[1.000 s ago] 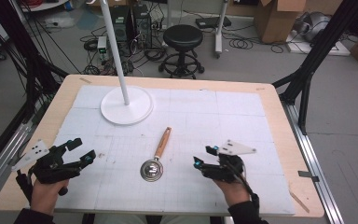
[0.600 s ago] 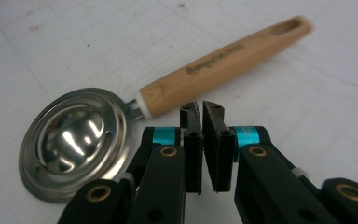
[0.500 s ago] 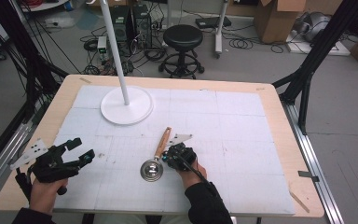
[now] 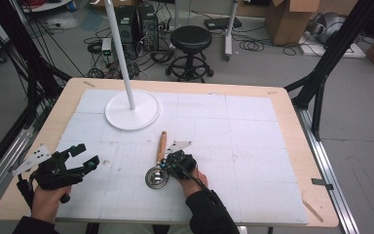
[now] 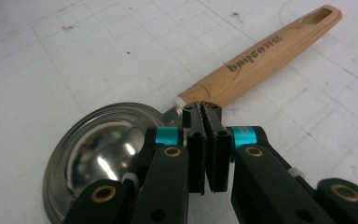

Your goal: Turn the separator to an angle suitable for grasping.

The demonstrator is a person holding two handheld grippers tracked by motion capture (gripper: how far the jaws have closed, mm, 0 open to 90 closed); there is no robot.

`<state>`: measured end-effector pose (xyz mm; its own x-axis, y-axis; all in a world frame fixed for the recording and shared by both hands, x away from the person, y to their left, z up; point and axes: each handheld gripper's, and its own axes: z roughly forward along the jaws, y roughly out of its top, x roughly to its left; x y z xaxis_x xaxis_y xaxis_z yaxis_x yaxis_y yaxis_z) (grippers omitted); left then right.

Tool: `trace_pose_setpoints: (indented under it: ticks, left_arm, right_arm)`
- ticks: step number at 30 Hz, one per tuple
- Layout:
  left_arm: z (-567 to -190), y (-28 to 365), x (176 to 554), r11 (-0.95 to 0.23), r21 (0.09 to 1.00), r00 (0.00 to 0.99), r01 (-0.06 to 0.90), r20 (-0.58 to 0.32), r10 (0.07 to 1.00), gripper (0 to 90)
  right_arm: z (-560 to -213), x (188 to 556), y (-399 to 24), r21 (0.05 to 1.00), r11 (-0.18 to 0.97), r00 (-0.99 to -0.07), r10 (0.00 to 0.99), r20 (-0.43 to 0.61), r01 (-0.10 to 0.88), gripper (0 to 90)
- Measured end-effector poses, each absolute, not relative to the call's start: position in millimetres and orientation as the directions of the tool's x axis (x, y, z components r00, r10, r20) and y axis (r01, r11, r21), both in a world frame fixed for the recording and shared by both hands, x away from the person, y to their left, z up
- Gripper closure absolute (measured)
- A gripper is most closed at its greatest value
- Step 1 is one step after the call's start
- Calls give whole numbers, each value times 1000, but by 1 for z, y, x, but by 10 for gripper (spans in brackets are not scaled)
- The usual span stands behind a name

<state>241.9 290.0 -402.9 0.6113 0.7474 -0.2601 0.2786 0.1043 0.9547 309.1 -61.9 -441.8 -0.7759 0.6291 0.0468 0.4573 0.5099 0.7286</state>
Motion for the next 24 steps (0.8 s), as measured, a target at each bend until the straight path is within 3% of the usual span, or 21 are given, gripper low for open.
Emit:
trace_pose_setpoints:
  ticks: [11,24]
  left_arm:
    - [-403,292,242,110,954,606,281,-265,750,195]
    - [-404,294,242,113,952,600,283,-268,754,195]
  right_arm:
    - [-442,299,-43,725,551,-831,554,54,414,887]
    - [-412,300,-137,779,382,-684,725,82,498,887]
